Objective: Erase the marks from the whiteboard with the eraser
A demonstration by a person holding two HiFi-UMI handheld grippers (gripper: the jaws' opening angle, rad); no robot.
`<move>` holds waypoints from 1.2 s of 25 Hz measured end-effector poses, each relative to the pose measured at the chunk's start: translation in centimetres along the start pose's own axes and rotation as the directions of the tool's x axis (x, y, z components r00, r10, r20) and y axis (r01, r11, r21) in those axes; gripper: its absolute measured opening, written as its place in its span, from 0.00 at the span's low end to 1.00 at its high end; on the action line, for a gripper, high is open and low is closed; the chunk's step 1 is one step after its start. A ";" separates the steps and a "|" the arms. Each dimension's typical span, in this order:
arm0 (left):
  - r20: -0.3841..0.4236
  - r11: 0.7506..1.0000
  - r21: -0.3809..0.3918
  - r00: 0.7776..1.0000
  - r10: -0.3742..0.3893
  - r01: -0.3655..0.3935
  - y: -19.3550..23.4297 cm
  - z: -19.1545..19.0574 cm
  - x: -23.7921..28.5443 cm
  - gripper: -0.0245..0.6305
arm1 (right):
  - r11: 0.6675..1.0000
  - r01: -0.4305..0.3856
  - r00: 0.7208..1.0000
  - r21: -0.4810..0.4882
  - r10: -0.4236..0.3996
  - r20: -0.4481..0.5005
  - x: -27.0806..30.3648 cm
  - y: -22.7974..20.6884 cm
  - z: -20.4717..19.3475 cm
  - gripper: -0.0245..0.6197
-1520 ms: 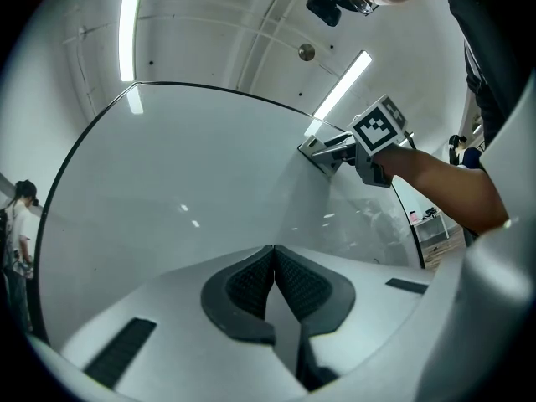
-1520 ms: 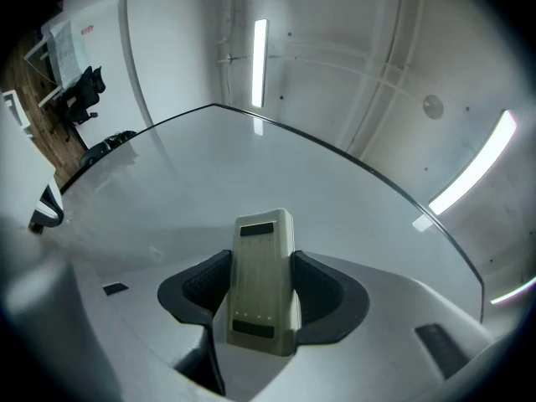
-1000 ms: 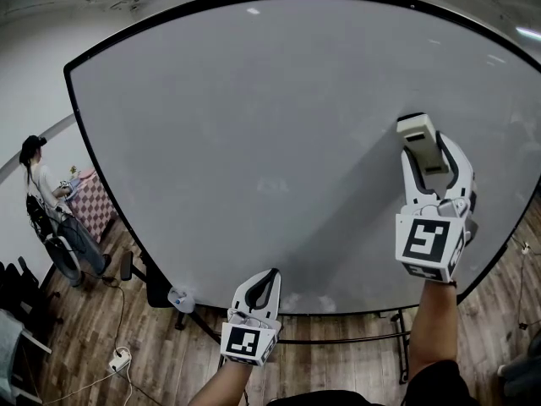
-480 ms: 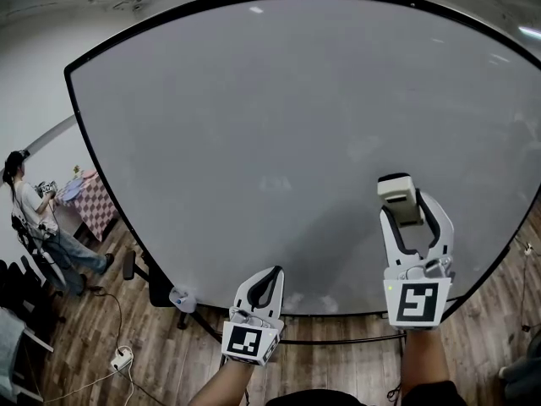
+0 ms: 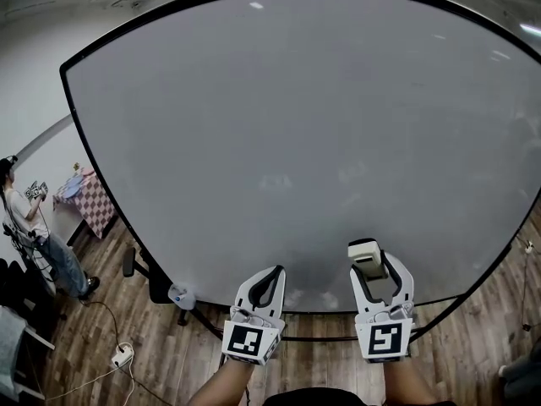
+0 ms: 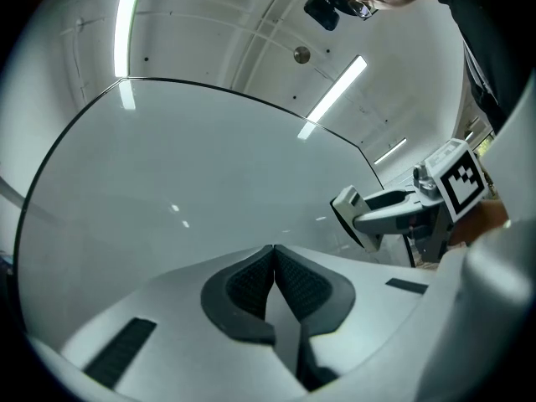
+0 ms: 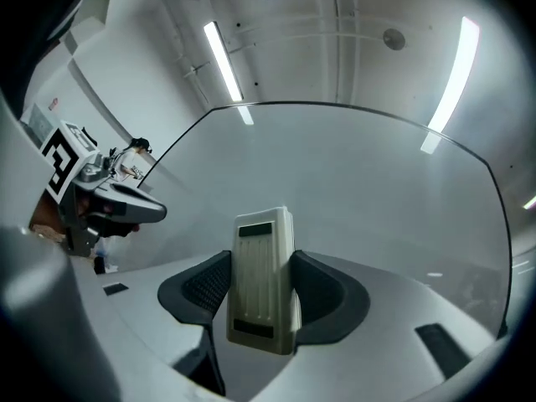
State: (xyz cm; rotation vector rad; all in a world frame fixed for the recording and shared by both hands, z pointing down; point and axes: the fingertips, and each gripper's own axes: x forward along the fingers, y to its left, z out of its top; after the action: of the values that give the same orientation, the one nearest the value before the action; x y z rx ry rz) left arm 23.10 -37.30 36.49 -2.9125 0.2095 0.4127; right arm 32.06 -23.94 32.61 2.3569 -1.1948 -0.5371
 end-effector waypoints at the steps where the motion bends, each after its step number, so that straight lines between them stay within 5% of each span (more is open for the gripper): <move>1: -0.001 1.000 0.005 1.000 0.004 -0.004 0.0 -0.1 0.0 0.07 | 1.000 -0.007 1.000 0.027 0.007 -0.009 -0.2 0.6 -0.9 0.44; 8: -0.015 1.000 -0.003 1.000 0.016 -0.016 0.0 -1.0 -0.4 0.07 | 0.986 -0.033 0.999 0.164 0.040 -0.037 -1.5 3.1 -3.9 0.44; 30: -0.034 1.000 -0.018 0.999 0.005 -0.006 -1.3 -1.5 -0.8 0.07 | 0.988 -0.035 0.999 0.148 0.030 0.033 -1.8 3.1 -2.1 0.43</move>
State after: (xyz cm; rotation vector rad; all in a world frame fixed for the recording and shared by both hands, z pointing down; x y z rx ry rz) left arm 22.94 -36.27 38.38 -2.9386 0.2201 0.3684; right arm 30.18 -23.66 36.32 2.4563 -1.3266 -0.4905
